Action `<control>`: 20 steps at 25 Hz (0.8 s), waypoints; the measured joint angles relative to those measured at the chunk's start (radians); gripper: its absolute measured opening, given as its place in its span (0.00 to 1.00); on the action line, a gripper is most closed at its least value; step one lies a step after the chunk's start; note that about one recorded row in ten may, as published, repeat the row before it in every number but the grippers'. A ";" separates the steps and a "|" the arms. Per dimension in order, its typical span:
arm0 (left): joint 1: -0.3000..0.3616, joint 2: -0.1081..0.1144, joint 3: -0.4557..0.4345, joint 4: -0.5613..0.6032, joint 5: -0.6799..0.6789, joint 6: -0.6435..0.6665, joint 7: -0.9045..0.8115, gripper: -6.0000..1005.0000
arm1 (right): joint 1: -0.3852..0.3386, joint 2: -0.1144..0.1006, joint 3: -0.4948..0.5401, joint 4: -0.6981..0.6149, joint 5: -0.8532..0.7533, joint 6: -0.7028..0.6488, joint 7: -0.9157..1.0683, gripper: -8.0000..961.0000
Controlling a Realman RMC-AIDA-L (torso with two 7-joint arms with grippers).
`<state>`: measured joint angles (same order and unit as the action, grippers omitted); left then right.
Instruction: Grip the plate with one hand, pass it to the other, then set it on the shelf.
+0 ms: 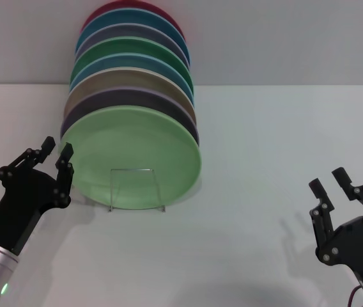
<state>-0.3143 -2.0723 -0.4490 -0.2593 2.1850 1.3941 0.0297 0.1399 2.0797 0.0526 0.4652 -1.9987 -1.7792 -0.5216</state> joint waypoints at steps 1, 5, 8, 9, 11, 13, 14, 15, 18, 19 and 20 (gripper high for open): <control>0.001 0.000 0.000 0.000 0.000 0.001 0.000 0.18 | 0.001 0.001 0.000 -0.003 0.000 0.000 0.000 0.26; 0.023 0.001 0.011 0.000 0.001 0.051 -0.007 0.40 | 0.004 0.002 0.011 -0.007 0.000 0.000 0.002 0.26; 0.067 0.003 0.041 0.000 0.001 0.185 -0.010 0.47 | 0.005 0.002 0.035 -0.020 0.000 0.000 0.023 0.26; 0.085 0.003 0.053 0.000 0.001 0.237 -0.011 0.49 | 0.004 0.002 0.048 -0.027 0.000 0.000 0.041 0.27; 0.104 0.002 0.066 0.000 0.001 0.281 -0.013 0.53 | 0.003 0.002 0.074 -0.038 0.000 0.000 0.084 0.28; 0.119 -0.001 0.074 0.000 -0.001 0.304 -0.023 0.56 | -0.002 0.001 0.133 -0.064 0.000 0.000 0.170 0.30; 0.119 -0.001 0.074 0.000 -0.001 0.304 -0.023 0.58 | -0.002 0.001 0.133 -0.064 0.000 0.000 0.170 0.31; 0.120 -0.001 0.073 -0.001 -0.003 0.302 -0.033 0.59 | -0.004 0.001 0.152 -0.071 0.002 0.001 0.196 0.31; 0.120 -0.001 0.057 0.001 -0.009 0.291 -0.066 0.64 | 0.010 -0.002 0.212 -0.099 0.056 0.038 0.318 0.34; 0.119 0.000 0.039 0.004 -0.011 0.283 -0.083 0.65 | 0.010 -0.002 0.212 -0.099 0.056 0.038 0.318 0.34; 0.119 0.000 0.031 0.005 -0.010 0.280 -0.089 0.67 | 0.018 -0.003 0.218 -0.116 0.076 0.048 0.361 0.35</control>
<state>-0.1956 -2.0727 -0.4182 -0.2543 2.1745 1.6739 -0.0594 0.1580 2.0767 0.2708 0.3492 -1.9231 -1.7308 -0.1609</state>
